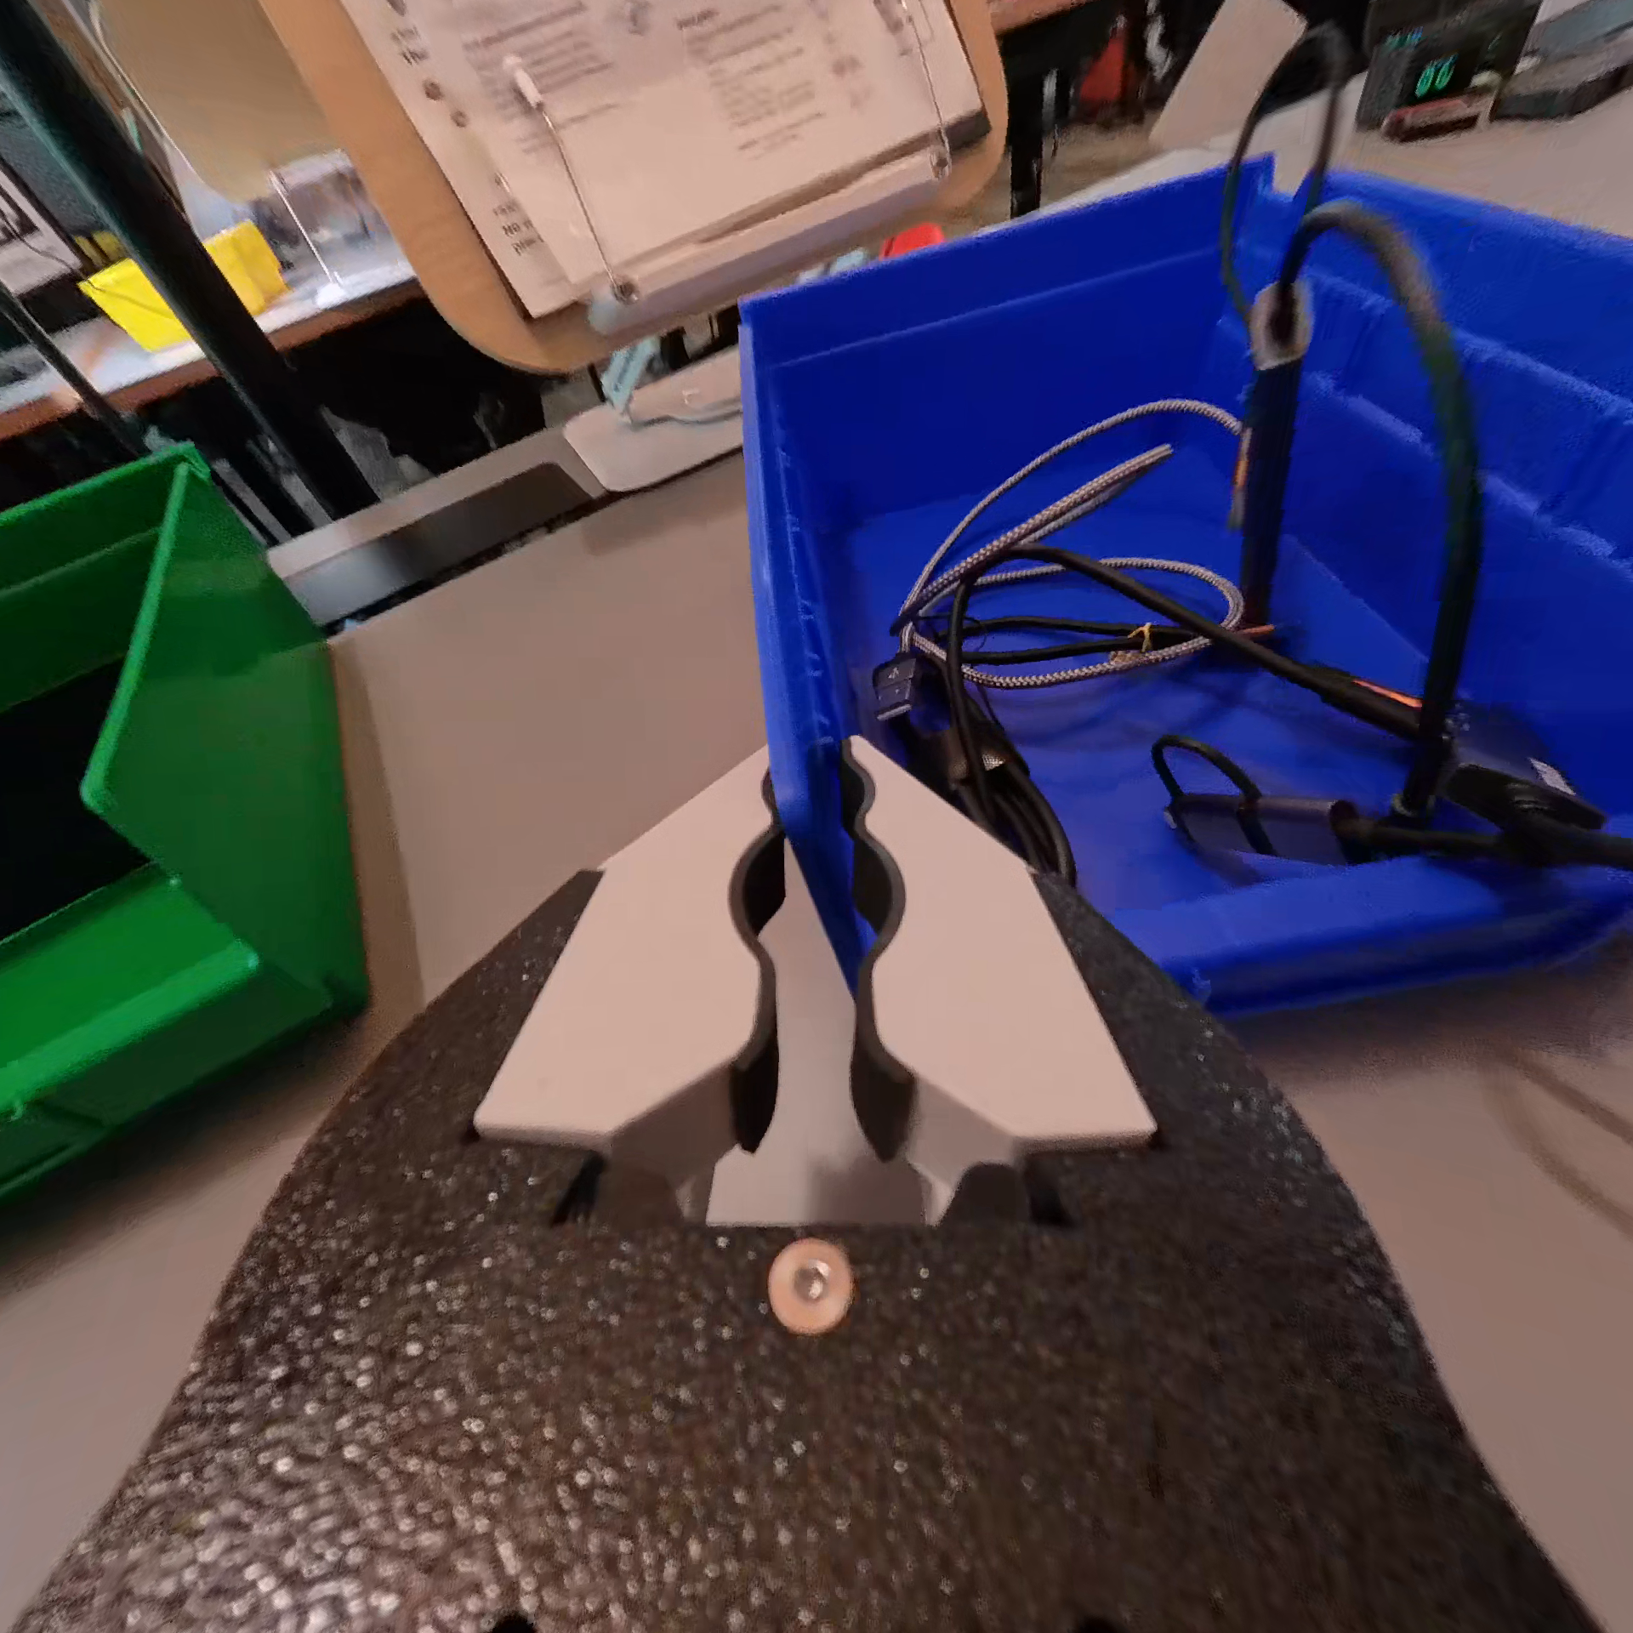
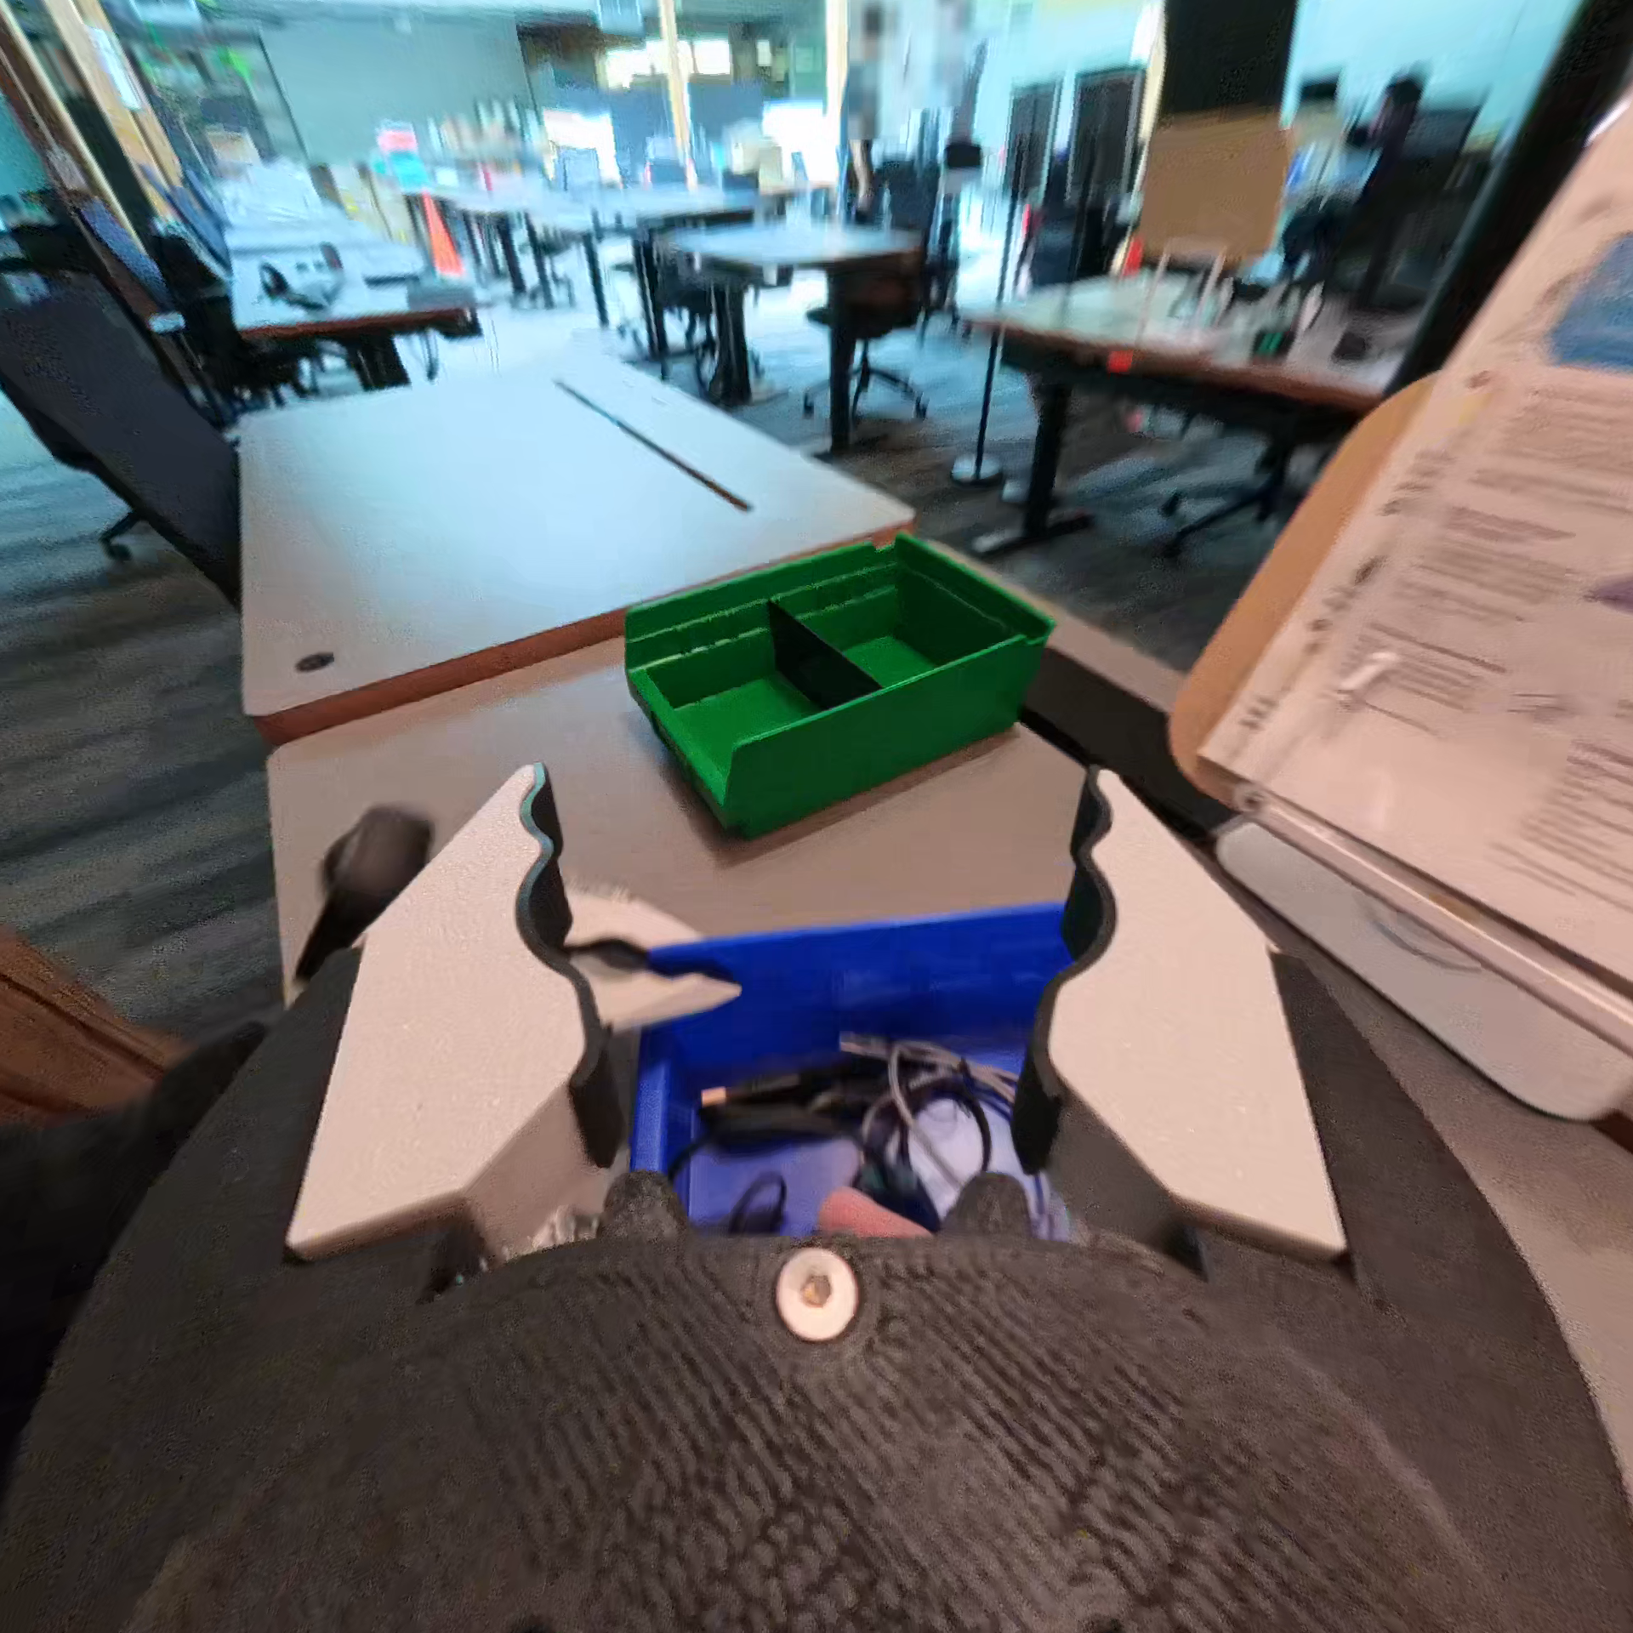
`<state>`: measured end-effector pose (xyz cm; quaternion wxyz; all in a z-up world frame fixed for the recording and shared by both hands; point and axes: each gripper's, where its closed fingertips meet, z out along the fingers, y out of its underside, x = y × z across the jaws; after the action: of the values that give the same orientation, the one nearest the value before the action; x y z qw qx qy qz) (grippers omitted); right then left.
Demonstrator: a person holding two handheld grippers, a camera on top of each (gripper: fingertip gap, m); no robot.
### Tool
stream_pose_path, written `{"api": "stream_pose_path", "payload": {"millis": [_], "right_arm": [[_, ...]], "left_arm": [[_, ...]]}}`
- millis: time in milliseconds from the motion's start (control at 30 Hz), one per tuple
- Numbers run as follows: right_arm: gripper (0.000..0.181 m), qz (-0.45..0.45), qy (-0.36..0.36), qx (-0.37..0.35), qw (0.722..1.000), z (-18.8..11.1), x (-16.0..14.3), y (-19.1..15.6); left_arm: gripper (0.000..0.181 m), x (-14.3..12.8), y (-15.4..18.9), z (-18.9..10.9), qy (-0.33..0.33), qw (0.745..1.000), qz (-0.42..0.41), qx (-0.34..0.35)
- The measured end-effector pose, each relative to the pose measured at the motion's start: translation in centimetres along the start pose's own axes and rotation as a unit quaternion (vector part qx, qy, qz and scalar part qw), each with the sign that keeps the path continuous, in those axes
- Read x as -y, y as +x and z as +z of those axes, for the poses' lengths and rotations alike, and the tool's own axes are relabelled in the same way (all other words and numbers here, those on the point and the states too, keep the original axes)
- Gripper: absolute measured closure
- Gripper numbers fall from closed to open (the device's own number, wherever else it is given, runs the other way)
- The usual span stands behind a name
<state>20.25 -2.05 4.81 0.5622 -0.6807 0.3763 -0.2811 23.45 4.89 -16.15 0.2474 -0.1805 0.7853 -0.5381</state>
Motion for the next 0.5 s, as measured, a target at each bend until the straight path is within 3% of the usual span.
{"api": "stream_pose_path", "payload": {"millis": [100,167,267,433,500], "right_arm": [[0.065,0.041,-0.104,-0.041,0.993,10.3,-1.3,3.1],[0.057,0.08,-0.131,-0.086,0.984,15.9,-2.8,5.4],[0.069,0.168,-0.185,-0.072,0.965,23.0,-6.2,4.9],[0.079,0.219,-0.284,-0.099,0.928,30.4,-13.0,3.8],[0.095,0.213,-0.303,-0.086,0.925,32.5,-14.4,2.8]], "left_arm": [[0.177,0.2,-0.4,-0.5,0.043,0.999,0.0,0.0],[0.176,0.1,-0.6,-0.5,0.043,0.999,0.022,0.018],[0.175,0.2,-0.8,-0.6,0.044,0.997,0.042,0.04],[0.175,0.0,-1.0,-1.0,0.044,0.997,0.041,0.044],[0.175,-0.1,-1.3,-1.2,0.044,0.997,0.041,0.052]]}}
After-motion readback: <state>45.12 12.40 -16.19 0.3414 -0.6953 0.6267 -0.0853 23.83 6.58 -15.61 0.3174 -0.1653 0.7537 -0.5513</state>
